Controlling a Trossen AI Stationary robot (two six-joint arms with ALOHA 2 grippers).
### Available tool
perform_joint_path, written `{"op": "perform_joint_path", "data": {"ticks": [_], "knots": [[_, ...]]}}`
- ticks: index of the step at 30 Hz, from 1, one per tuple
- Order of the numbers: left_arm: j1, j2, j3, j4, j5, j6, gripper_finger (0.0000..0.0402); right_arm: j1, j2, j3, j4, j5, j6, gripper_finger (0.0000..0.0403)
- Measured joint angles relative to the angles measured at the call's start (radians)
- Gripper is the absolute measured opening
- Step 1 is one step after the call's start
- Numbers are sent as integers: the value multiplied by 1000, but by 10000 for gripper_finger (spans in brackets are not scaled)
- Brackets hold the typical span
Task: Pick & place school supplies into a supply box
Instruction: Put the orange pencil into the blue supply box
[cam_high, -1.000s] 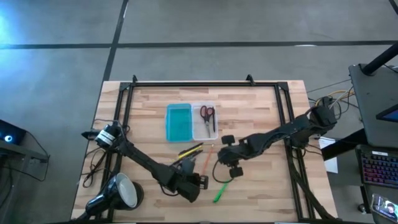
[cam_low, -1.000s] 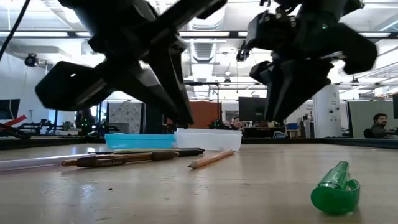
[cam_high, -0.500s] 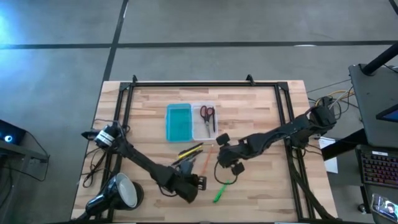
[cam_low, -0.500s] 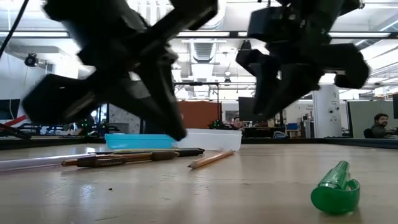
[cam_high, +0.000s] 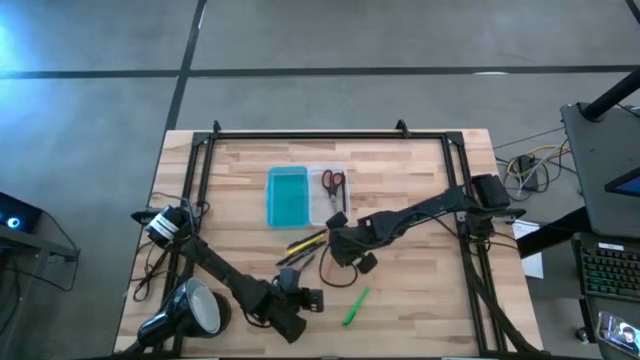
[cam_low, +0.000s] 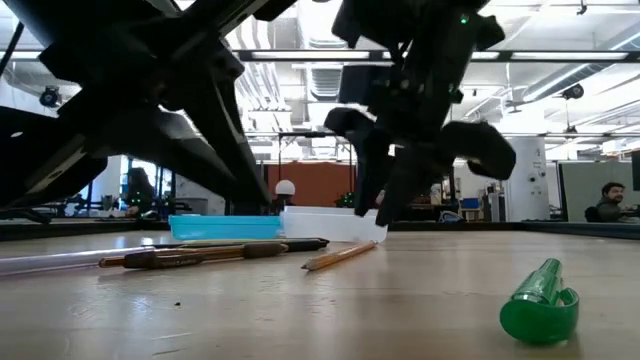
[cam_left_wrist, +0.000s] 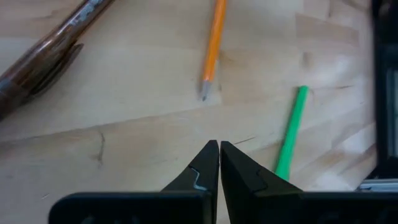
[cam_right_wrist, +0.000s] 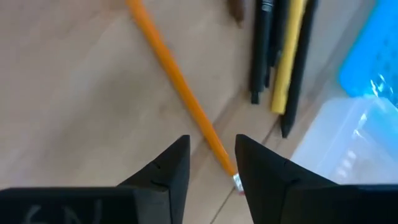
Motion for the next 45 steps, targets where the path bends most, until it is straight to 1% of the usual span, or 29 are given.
{"op": "perform_joint_path", "data": {"ticks": [4, 10, 13, 15, 20, 22, 25, 29, 33, 36, 39, 41, 45], "knots": [[0, 0, 0, 8, -30, -8, 0, -14, 44, 13, -22, -4, -88, 138], [-1, 0, 0, 8, -41, -10, 0, -35, 88, 42, -26, -22, -133, 150], [-1, 0, 0, 9, -46, -10, 0, -53, 101, 76, -62, -53, -133, 147], [-1, 0, 0, 11, -49, -10, 0, -74, 112, 99, -103, -107, -118, 140], [-1, -1, -1, 11, -56, -10, 0, -121, 116, 103, -171, -208, 0, 115], [-1, -1, -3, 12, -57, -10, 0, -130, 116, 102, -197, -233, 54, 103], [-1, -1, -6, 10, -58, -10, 0, -129, 116, 104, -210, -235, 133, 85], [2, -1, -6, 9, -60, 4, 0, -116, 113, 109, -220, -226, 305, 68], [6, -1, -6, 7, -60, 22, 0, -91, 113, 115, -224, -224, 469, 64], [8, -1, -6, -8, -60, 33, 0, -65, 106, 116, -227, -234, 543, 63], [8, -13, -6, -72, -59, 40, 0, -37, 75, 111, -225, -237, 605, 63], [8, -32, -7, -139, -57, 80, 0, -25, 45, 111, -218, -236, 627, 63], [17, -92, -7, -268, -49, 275, 6, -4, -2, 106, -203, -224, 675, 73]]}}
